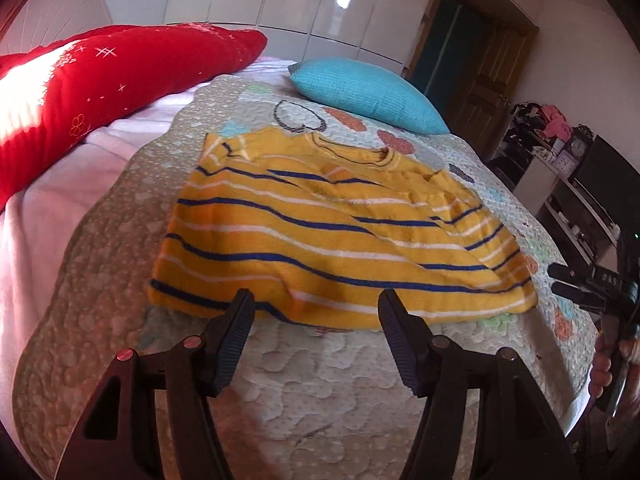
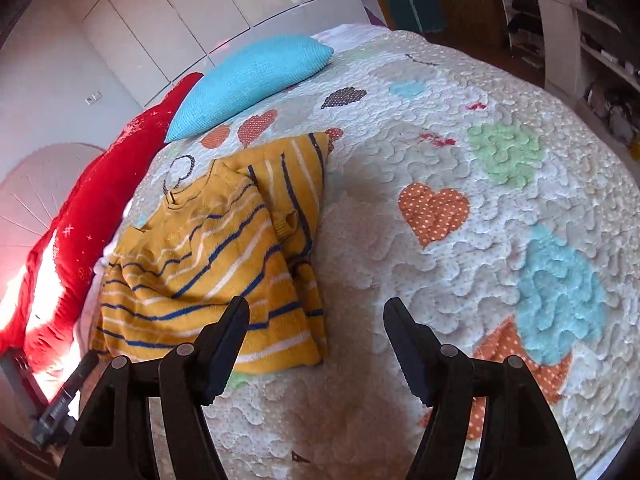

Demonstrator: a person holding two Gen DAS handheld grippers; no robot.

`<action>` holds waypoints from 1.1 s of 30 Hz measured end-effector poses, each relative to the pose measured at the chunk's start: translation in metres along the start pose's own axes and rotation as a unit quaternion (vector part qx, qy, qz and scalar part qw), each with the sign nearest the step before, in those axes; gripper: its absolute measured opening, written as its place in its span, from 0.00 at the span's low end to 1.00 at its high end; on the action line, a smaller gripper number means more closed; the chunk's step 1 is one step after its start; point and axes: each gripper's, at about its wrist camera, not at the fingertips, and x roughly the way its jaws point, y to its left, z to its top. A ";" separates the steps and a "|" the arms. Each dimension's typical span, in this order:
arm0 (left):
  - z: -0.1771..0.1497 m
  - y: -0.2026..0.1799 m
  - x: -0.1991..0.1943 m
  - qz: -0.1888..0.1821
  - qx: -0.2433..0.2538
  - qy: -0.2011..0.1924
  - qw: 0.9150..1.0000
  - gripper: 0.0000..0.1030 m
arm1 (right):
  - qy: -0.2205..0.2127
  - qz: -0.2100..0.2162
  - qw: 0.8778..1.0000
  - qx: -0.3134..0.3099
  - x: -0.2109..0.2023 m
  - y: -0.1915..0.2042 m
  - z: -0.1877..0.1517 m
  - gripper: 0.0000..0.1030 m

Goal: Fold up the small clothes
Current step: 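Move the right gripper to the side edge of the striped sweater, then grasp the sweater side with the right gripper and fold it across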

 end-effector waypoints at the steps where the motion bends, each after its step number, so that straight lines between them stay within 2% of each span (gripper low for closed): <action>1: -0.004 -0.009 0.001 -0.010 0.012 -0.003 1.000 0.62 | 0.006 0.021 1.000 0.011 0.008 -0.004 0.004 0.76; 4: -0.016 -0.032 0.010 -0.028 0.048 -0.006 0.998 0.64 | 0.026 0.062 0.997 0.038 0.036 -0.010 0.015 0.78; 7: -0.021 -0.043 0.024 -0.033 0.064 0.012 0.997 0.64 | 0.048 0.098 0.992 0.059 0.066 -0.011 0.026 0.81; 9: -0.024 -0.041 0.033 -0.024 0.061 0.026 0.998 0.64 | 0.039 0.099 0.993 0.057 0.078 -0.003 0.033 0.87; 11: -0.024 -0.033 0.037 -0.035 0.038 0.039 0.998 0.64 | 0.028 0.074 0.996 0.034 0.089 0.009 0.041 0.85; 12: -0.022 -0.027 0.037 -0.046 0.022 0.041 0.998 0.64 | 0.028 0.059 0.998 0.024 0.094 0.015 0.044 0.79; 13: -0.021 -0.020 0.036 -0.058 0.006 0.042 0.997 0.64 | 0.030 0.053 0.998 0.021 0.100 0.020 0.046 0.46; 14: -0.019 -0.013 0.035 -0.069 -0.012 0.044 0.997 0.64 | 0.046 0.062 0.996 0.033 0.106 0.022 0.048 0.35; 17: -0.011 0.011 0.027 -0.093 -0.067 0.045 0.992 0.64 | 0.036 0.050 0.997 0.040 0.096 0.037 0.058 0.27; 19: -0.003 0.031 0.015 -0.076 -0.092 0.028 0.992 0.64 | 0.025 0.045 0.998 0.019 0.082 0.065 0.066 0.27; 21: 0.005 0.054 0.000 -0.040 -0.110 0.007 0.993 0.64 | 0.017 0.050 0.999 -0.007 0.070 0.102 0.076 0.26; 25: 0.015 0.111 -0.028 0.021 -0.164 -0.033 0.986 0.65 | 0.017 0.049 0.995 -0.084 0.074 0.206 0.083 0.26; 30: 0.015 0.172 -0.052 0.068 -0.231 -0.071 0.968 0.65 | 0.070 0.033 0.982 -0.173 0.140 0.324 0.042 0.26; 33: 0.011 0.199 -0.058 0.074 -0.267 -0.078 0.958 0.65 | 0.097 -0.009 0.970 -0.222 0.188 0.366 0.003 0.26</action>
